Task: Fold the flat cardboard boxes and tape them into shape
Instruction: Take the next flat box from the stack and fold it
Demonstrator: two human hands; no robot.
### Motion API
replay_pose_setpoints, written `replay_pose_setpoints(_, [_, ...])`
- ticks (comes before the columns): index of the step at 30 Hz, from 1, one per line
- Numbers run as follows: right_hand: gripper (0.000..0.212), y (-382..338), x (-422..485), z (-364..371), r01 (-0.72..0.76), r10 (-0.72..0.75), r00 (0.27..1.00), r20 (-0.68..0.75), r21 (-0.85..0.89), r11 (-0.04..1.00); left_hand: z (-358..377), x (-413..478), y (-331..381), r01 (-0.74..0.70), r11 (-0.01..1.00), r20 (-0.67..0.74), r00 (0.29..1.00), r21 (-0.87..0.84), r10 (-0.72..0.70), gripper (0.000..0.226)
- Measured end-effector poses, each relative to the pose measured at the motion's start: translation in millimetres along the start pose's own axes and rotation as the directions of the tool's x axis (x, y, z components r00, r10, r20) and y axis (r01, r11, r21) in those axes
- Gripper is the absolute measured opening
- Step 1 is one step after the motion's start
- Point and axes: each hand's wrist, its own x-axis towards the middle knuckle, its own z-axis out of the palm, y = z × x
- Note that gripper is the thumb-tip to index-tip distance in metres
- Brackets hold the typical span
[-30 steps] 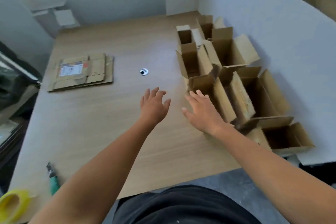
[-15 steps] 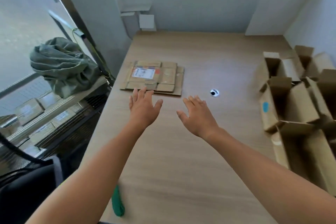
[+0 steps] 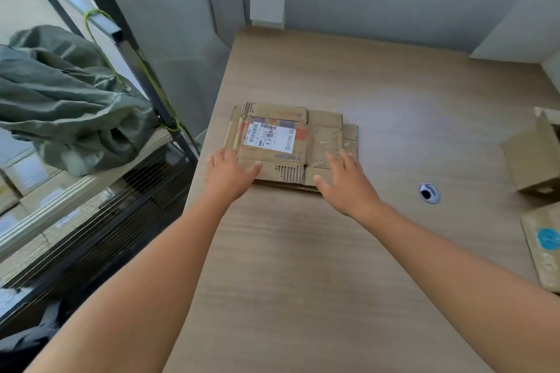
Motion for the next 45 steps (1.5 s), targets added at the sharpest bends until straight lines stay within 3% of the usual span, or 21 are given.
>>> replay_pose_setpoints(3, [0.074,5,33,15,-0.096,0.096,0.995,0.019,-0.02,0.995,18,33,-8,0.02,0.996,0.041,0.999,-0.083,-0.016,0.091])
replay_pose_setpoints(7, [0.079,9,59,38,-0.222,0.22,0.975,0.031,0.071,0.973,41,56,-13,0.021,0.995,-0.098,0.995,-0.099,-0.031,0.093])
replay_pose_setpoints(11, [0.08,9,75,48,-0.224,0.273,0.953,-0.129,0.304,0.926,43,69,-8,0.127,0.983,-0.103,0.985,-0.129,-0.141,0.1])
replay_pose_setpoints(14, [0.08,8,82,48,-0.219,0.365,0.916,-0.168,0.554,0.803,40,68,-8,0.191,0.964,-0.054,0.977,-0.185,-0.204,0.103])
replay_pose_setpoints(18, [0.071,11,77,46,-0.311,0.496,0.868,-0.031,0.745,0.591,33,47,-9,0.236,0.942,-0.048,0.966,-0.238,-0.254,0.101])
replay_pose_setpoints(20, [0.056,15,60,45,-0.29,0.487,0.873,-0.027,0.775,0.562,29,24,-9,0.228,0.906,-0.047,0.964,-0.356,-0.261,0.096])
replay_pose_setpoints(22, [0.051,20,29,42,-0.248,0.47,0.88,-0.064,0.783,0.571,27,-9,-9,0.224,0.794,0.014,0.965,-0.565,-0.261,0.089])
replay_pose_setpoints(24, [0.051,28,-12,36,-0.178,0.418,0.902,-0.113,0.784,0.595,28,-49,-6,0.185,0.69,0.068,0.979,-0.699,-0.194,0.092])
replay_pose_setpoints(26, [0.04,39,-59,29,-0.097,0.338,0.934,-0.114,0.831,0.548,35,-95,0,0.148,0.627,0.099,0.989,-0.765,-0.113,0.1])
replay_pose_setpoints(29, [0.025,56,-137,19,-0.04,0.205,0.978,-0.046,0.915,0.401,58,-167,10,0.13,0.586,0.145,0.989,-0.8,-0.021,0.092])
replay_pose_setpoints(32, [0.036,76,-211,16,-0.038,0.117,0.993,0.001,0.949,0.313,87,-236,17,0.135,0.599,0.2,0.979,-0.789,0.043,0.099])
replay_pose_setpoints(35, [0.044,101,-276,18,-0.074,0.09,0.995,0.053,0.965,0.252,119,-298,17,0.227,0.592,0.3,0.954,-0.773,0.025,0.107])
replay_pose_setpoints(40, [0.056,155,-357,26,-0.133,0.04,0.991,0.128,0.965,0.226,164,-380,18,0.402,0.535,0.497,0.867,-0.743,0.037,0.08])
replay_pose_setpoints(45, [0.069,198,-401,33,-0.178,0.005,0.983,0.182,0.958,0.226,196,-430,31,0.459,0.41,0.542,0.833,-0.789,0.112,0.063])
